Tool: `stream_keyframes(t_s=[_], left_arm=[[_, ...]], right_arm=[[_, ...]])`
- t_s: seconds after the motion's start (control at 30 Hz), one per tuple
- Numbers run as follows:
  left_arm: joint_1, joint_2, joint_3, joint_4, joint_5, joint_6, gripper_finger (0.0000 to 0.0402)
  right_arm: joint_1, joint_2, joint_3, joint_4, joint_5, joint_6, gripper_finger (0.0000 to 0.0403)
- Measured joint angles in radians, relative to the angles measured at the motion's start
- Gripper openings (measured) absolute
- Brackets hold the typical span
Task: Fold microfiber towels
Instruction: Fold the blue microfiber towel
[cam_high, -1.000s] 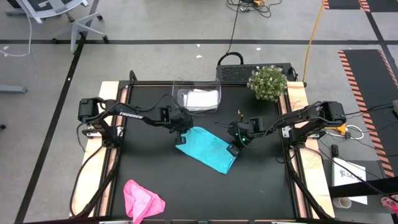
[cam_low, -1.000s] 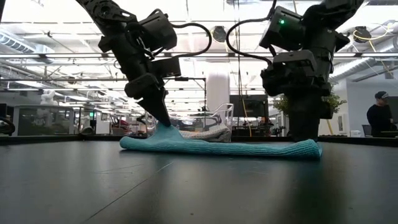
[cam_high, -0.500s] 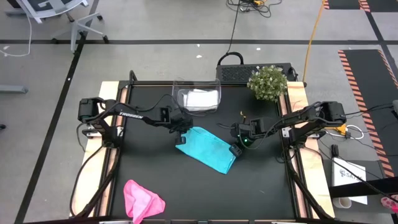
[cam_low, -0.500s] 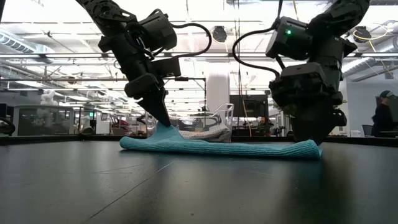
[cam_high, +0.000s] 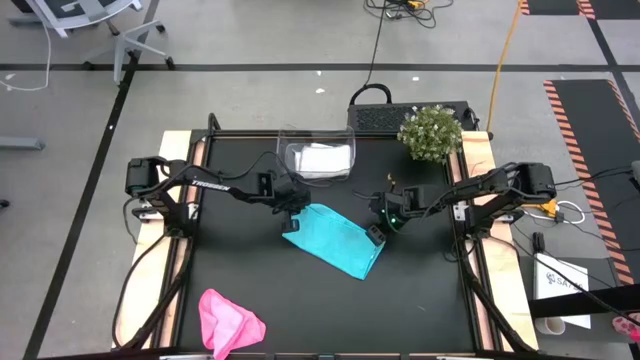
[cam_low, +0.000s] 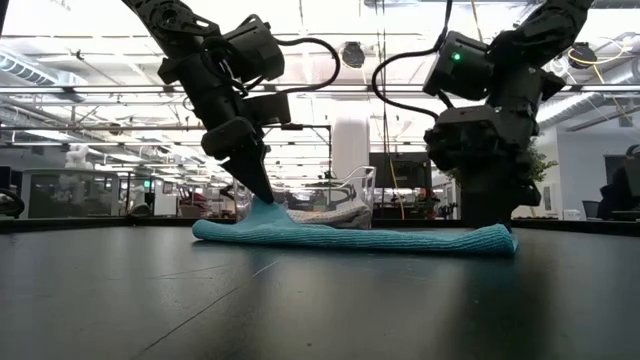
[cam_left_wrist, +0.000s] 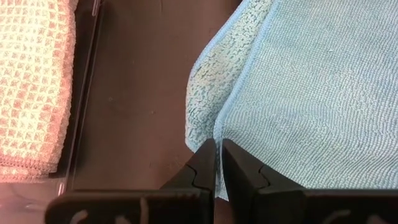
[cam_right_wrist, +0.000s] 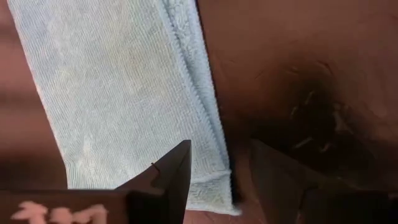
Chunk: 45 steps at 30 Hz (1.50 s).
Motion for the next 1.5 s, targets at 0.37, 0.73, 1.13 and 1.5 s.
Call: stream_keyframes(t_s=[0.37, 0.73, 1.13, 1.5], left_arm=[[0.0, 0.0, 0.0, -0.001, -0.002, 0.0, 0.0031], [0.0, 0.0, 0.0, -0.001, -0.002, 0.0, 0.0031], [0.0, 0.0, 0.0, -0.001, -0.003, 0.0, 0.0031], [0.002, 0.0, 0.0, -0.001, -0.003, 0.001, 0.0031]], right_arm=[[-0.002, 0.0, 0.0, -0.002, -0.075, 0.006, 0.0106], [-0.002, 0.0, 0.0, -0.002, -0.075, 0.006, 0.0019], [-0.001, -0.043, 0.0, -0.007, -0.088, 0.053, 0.0003], [0.023, -0.195, 0.0, -0.131, -0.104, 0.184, 0.0001]])
